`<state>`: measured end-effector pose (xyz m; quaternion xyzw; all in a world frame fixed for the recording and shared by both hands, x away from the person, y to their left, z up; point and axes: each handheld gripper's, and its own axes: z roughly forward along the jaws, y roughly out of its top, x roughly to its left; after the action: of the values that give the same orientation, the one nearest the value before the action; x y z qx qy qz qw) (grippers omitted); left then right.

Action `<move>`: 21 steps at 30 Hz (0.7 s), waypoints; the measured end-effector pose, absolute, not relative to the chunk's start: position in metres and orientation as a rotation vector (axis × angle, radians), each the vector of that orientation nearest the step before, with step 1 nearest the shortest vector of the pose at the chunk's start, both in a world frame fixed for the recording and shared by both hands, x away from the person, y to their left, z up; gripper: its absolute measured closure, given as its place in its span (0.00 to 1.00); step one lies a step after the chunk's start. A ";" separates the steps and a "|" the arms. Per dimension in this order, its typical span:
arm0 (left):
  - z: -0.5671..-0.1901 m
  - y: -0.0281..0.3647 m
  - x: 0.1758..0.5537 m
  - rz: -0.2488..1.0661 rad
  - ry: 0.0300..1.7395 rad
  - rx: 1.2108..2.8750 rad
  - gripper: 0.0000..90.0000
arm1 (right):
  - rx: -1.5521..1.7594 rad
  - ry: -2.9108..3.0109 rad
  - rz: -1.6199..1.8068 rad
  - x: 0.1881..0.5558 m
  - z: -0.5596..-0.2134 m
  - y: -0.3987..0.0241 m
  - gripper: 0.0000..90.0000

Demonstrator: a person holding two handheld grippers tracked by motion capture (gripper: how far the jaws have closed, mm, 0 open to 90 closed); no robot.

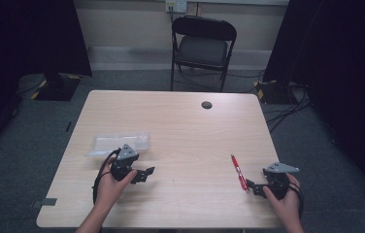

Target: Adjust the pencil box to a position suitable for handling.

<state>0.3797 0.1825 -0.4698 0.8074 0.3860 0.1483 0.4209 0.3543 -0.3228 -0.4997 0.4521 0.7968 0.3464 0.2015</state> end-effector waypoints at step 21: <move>-0.458 0.178 0.380 0.374 0.961 1.990 0.19 | 1.263 2.226 0.968 0.354 -0.500 -0.323 0.15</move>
<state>0.3804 0.1783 -0.4584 0.7994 0.3861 0.1504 0.4351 0.3543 -0.3228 -0.4997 0.4522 0.7968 0.3464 0.2015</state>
